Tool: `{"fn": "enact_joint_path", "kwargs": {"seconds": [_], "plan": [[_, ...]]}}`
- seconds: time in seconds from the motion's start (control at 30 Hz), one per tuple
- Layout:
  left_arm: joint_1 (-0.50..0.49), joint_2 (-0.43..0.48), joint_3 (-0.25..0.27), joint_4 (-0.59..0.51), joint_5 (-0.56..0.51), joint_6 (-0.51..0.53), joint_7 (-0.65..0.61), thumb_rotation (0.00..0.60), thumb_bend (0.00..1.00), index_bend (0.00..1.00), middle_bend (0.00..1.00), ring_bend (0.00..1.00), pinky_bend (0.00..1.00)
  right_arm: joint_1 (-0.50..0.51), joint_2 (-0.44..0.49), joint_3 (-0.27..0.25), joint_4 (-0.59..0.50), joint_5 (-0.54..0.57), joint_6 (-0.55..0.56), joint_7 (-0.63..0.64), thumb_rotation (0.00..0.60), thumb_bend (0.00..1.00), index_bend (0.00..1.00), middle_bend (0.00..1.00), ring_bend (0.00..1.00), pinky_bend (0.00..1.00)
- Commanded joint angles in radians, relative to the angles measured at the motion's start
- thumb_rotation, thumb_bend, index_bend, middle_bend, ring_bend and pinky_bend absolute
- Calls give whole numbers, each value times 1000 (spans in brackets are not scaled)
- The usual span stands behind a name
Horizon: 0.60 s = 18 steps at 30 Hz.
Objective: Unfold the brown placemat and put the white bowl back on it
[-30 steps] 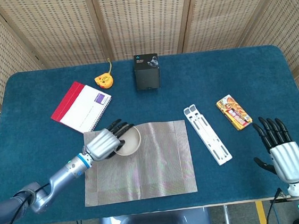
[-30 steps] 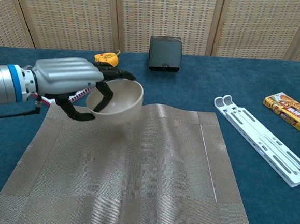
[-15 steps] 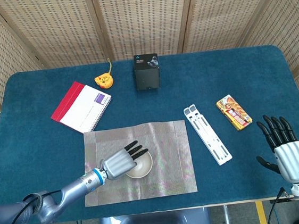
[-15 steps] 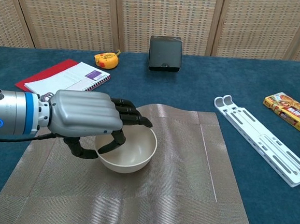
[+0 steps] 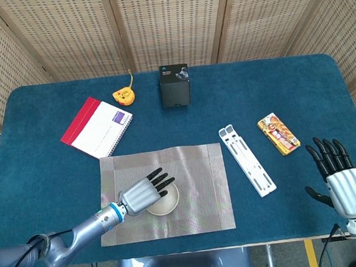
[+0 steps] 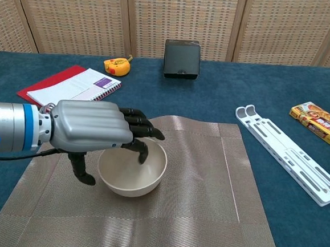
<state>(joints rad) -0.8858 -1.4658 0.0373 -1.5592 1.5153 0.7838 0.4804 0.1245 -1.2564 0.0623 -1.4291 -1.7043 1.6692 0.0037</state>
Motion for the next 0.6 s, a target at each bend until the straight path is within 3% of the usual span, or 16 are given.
{"fn": "enact_joint_path", "kwargs": {"seconds": [0.03, 0.17, 0.33, 0.5, 0.6], "plan": [[15, 29, -1, -18, 28, 41, -36, 600, 0, 0, 0, 0, 0, 0, 1, 0, -2, -2, 2, 3, 600, 0, 0, 0, 0, 0], [33, 83, -1, -56, 53, 92, -62, 600, 0, 0, 0, 0, 0, -2, 3, 0, -5, -6, 8, 1, 600, 0, 0, 0, 0, 0], [112, 205, -27, -142, 54, 255, -92, 600, 0, 0, 0, 0, 0, -8, 1, 3, -4, -18, 30, -30, 600, 0, 0, 0, 0, 0], [267, 298, -63, -219, -57, 477, -64, 600, 0, 0, 0, 0, 0, -12, -1, 10, -2, -7, 31, -47, 600, 0, 0, 0, 0, 0], [377, 286, -77, -234, -113, 640, -25, 600, 0, 0, 0, 0, 0, -11, -6, 19, 8, 16, 18, -60, 600, 0, 0, 0, 0, 0]]}}
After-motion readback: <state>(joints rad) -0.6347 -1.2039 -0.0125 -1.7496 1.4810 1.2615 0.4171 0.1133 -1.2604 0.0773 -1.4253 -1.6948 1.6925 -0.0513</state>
